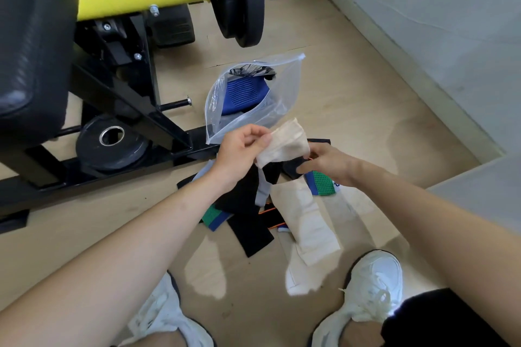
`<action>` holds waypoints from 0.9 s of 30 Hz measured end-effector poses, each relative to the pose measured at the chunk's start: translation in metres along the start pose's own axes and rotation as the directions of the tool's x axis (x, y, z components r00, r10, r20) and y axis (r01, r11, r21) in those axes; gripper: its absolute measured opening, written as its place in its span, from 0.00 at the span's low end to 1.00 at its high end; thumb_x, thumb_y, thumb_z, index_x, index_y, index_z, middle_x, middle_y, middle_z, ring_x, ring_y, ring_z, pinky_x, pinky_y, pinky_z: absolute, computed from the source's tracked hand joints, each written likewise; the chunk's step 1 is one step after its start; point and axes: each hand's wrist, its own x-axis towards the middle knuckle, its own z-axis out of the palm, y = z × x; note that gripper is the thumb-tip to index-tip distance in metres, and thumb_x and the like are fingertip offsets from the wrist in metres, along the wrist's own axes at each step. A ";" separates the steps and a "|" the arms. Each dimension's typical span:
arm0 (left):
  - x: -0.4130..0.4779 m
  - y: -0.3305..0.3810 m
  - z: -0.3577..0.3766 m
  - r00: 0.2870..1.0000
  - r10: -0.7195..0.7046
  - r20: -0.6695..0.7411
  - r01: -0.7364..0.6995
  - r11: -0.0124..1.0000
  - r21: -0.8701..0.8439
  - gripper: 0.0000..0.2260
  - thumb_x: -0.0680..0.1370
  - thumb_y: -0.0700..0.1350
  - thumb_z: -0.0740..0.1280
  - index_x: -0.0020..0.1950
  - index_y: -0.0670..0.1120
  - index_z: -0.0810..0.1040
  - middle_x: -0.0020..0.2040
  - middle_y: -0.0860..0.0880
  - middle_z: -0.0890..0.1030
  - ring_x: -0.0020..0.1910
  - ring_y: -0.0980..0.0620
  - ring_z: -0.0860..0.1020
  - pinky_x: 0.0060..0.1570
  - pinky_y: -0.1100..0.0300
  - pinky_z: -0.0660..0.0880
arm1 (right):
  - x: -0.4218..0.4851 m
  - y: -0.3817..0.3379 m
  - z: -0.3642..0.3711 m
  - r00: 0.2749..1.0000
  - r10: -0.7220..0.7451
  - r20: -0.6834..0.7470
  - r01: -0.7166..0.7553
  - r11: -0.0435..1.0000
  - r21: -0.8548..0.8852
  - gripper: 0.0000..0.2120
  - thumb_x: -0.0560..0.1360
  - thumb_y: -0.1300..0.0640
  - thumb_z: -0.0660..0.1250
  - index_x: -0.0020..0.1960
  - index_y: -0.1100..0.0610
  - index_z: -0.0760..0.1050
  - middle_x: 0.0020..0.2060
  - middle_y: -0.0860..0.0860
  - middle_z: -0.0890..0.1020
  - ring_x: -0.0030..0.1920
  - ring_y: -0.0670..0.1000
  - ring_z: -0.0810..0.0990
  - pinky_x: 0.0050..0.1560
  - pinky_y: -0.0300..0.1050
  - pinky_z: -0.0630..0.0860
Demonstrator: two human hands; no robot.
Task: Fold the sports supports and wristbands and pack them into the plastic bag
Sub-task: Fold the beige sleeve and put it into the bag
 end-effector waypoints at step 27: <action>-0.041 -0.099 -0.073 0.707 -0.570 -0.418 0.400 0.810 -0.428 0.08 0.85 0.40 0.61 0.52 0.45 0.79 0.54 0.45 0.82 0.51 0.49 0.81 0.46 0.55 0.80 | 0.040 0.013 0.011 0.981 -0.166 -0.103 0.102 0.886 -0.452 0.05 0.72 0.54 0.76 0.41 0.55 0.83 0.42 0.47 0.82 0.44 0.45 0.79 0.47 0.37 0.73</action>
